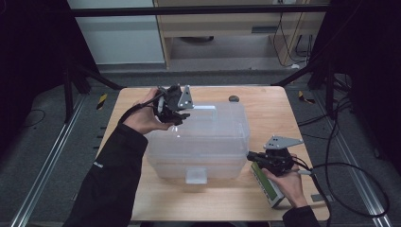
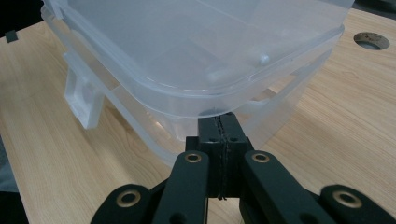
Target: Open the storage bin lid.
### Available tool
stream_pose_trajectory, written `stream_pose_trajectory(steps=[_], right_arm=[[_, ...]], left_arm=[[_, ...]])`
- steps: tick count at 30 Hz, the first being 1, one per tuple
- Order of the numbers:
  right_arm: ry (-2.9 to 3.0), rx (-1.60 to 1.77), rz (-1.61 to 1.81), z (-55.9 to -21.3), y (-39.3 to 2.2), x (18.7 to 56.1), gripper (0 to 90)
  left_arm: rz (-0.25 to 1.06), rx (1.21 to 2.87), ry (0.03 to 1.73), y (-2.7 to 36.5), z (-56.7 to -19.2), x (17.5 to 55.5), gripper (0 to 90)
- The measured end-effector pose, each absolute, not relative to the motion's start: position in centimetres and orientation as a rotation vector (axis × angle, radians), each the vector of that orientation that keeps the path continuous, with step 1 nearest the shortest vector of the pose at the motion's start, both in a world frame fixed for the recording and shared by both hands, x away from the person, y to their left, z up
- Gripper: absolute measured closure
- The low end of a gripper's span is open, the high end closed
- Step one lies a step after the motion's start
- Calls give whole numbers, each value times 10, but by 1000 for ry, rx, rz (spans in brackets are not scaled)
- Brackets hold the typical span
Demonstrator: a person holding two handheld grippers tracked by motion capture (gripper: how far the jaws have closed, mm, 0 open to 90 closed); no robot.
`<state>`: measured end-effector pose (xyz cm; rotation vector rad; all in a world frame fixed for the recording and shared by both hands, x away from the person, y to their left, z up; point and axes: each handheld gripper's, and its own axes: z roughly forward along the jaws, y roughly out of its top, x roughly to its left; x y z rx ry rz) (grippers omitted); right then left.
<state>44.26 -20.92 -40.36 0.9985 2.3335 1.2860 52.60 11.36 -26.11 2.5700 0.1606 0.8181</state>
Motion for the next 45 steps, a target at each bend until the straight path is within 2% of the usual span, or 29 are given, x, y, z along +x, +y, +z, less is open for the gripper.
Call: stream_pose_trajectory(steps=[5,12,14,25,40,45], right_arm=[[2332,999,1284,-404,-209,442,900],[2330,998,1284,-404,-209,442,900],[2330,999,1282,-404,-209,442,900],[2327,1001,1284,-404,-209,441,900],[2330,998,1280,-403,-208,441,900],[2328,997,1278,-404,-208,441,900]], left_arm=[[838,2518,212,124,-253,515,448],[849,2441,327,146,-247,506,448],[858,2393,415,159,-245,504,463],[837,2188,612,207,-252,491,556],[894,1821,918,269,-296,459,675],[913,1767,973,278,-313,451,713]])
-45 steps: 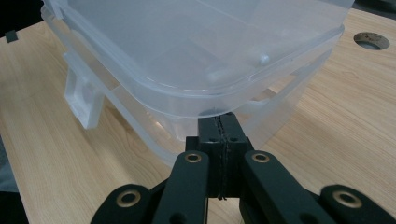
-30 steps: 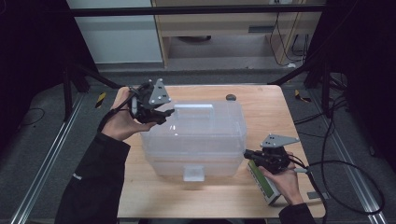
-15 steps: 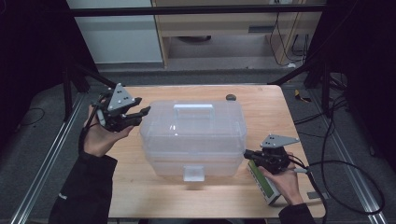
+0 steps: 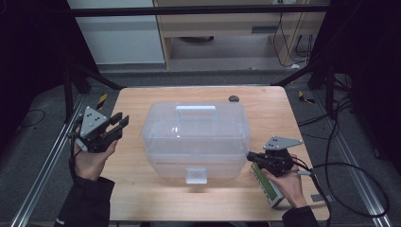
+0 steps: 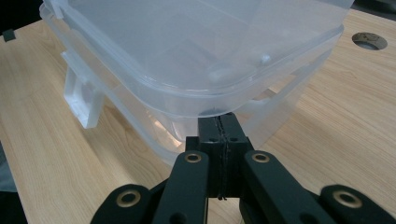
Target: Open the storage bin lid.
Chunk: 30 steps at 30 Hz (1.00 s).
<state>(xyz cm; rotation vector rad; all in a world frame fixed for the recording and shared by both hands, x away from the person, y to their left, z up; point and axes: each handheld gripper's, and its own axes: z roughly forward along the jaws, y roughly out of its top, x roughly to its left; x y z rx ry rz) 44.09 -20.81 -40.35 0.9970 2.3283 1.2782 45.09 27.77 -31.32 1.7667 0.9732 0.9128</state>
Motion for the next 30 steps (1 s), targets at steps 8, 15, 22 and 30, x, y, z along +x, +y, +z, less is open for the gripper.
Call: stream_pose_trajectory(steps=[8,15,22,30], right_arm=[[2328,995,1276,-403,-208,440,900],[2329,994,1272,-403,-208,440,900],[2327,996,1277,-404,-208,440,900],[2322,995,1276,-404,-208,440,900]], left_arm=[[893,1735,1031,290,-348,434,769],[856,1770,1083,287,-373,437,830],[796,1859,1084,277,-395,438,868],[768,1949,1026,263,-402,434,884]])
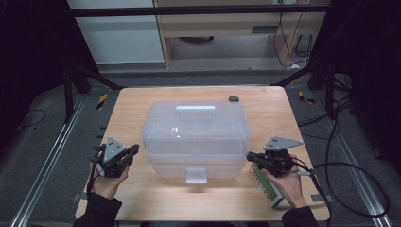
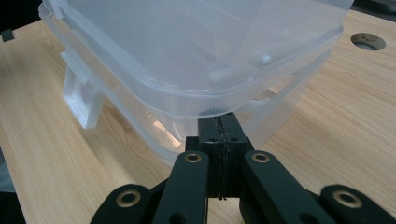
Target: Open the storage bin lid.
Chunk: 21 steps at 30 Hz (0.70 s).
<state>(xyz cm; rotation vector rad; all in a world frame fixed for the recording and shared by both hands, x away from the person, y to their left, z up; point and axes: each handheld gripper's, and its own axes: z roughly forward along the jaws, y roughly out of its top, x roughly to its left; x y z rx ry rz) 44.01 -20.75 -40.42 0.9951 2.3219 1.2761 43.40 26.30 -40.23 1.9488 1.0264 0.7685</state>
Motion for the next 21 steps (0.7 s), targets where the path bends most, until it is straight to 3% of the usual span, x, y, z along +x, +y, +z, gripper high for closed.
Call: stream_pose_trajectory(steps=[8,21], right_arm=[[2320,996,1272,-403,-207,440,900],[2289,997,1307,-399,-208,440,900]], left_arm=[[714,2022,977,250,-412,433,888],[693,1965,943,246,-403,429,889]])
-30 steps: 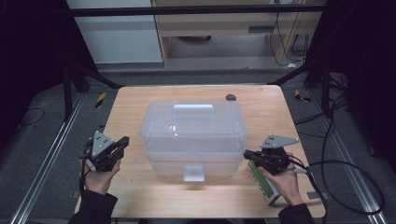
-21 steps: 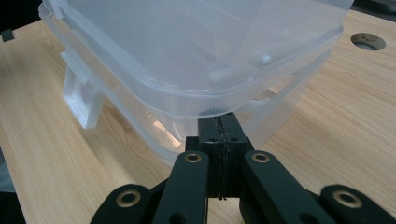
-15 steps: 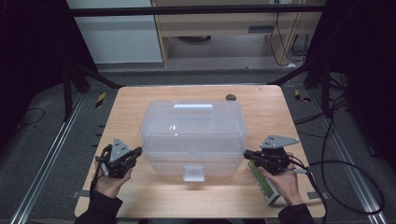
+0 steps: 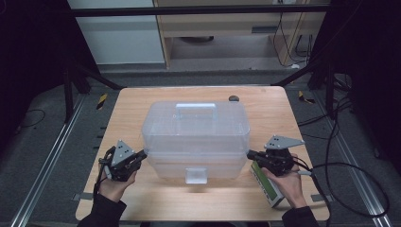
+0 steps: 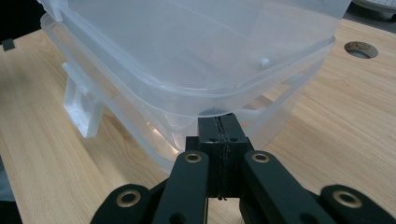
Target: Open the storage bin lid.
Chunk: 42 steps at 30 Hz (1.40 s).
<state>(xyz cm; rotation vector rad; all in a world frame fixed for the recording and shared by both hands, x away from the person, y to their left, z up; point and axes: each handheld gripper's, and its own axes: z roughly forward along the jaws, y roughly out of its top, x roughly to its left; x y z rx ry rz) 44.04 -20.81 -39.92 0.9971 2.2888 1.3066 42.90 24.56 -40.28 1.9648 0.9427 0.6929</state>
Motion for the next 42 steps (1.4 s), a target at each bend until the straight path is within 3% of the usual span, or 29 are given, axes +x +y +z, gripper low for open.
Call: stream_pose_trajectory(steps=[42], right_arm=[[2173,1005,1441,-380,-211,463,900]], left_arm=[[767,1893,919,240,-378,446,889]])
